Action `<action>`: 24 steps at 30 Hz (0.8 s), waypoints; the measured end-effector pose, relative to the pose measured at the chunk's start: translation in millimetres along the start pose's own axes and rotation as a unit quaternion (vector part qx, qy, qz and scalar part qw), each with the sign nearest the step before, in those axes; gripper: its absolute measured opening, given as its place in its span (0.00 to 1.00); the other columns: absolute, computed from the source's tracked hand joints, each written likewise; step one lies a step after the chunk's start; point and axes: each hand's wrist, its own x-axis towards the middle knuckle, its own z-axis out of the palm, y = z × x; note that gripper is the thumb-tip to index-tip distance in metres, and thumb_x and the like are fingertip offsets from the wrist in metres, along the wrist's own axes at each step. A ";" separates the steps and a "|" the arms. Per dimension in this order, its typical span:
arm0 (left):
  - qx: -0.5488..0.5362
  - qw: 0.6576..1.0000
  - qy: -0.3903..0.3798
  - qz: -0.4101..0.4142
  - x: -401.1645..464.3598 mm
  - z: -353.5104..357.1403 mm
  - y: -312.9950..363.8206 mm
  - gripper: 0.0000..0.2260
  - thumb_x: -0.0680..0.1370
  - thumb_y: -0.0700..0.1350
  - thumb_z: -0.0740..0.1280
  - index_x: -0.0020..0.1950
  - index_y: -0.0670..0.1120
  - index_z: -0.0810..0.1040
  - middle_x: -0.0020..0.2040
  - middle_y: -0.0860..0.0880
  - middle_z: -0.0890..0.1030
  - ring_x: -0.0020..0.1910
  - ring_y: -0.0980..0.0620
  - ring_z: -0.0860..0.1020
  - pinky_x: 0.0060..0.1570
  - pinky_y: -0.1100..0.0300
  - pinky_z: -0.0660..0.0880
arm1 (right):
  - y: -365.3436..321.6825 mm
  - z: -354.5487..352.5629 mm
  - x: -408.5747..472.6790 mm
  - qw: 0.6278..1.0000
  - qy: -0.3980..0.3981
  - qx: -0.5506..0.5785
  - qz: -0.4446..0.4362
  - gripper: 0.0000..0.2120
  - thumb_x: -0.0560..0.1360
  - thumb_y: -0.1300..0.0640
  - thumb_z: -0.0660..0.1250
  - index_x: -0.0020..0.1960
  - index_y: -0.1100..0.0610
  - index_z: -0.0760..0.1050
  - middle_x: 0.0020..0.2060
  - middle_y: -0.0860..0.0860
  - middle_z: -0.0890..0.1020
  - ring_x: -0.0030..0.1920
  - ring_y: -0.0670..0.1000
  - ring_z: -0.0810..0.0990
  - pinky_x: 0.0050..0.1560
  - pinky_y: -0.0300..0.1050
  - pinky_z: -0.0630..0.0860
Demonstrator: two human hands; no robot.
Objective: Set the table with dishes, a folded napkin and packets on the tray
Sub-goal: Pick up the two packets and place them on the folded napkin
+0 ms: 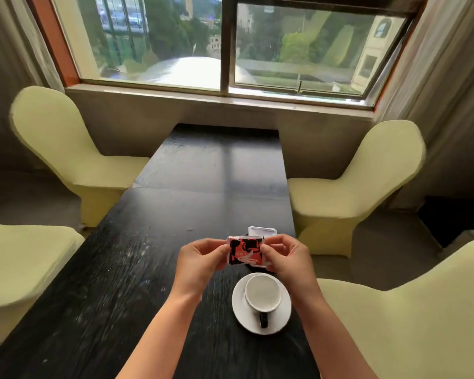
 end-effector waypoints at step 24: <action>0.188 0.980 -0.049 -0.040 141.8 106.8 -28.6 0.05 0.72 0.37 0.70 0.46 0.37 0.83 0.37 0.42 0.83 0.31 0.55 0.81 0.31 0.65 0.74 | 47.4 -60.1 143.7 0.983 0.055 -0.049 0.167 0.01 0.72 0.67 0.69 0.42 0.64 0.79 0.31 0.53 0.79 0.30 0.48 0.76 0.32 0.39 0.75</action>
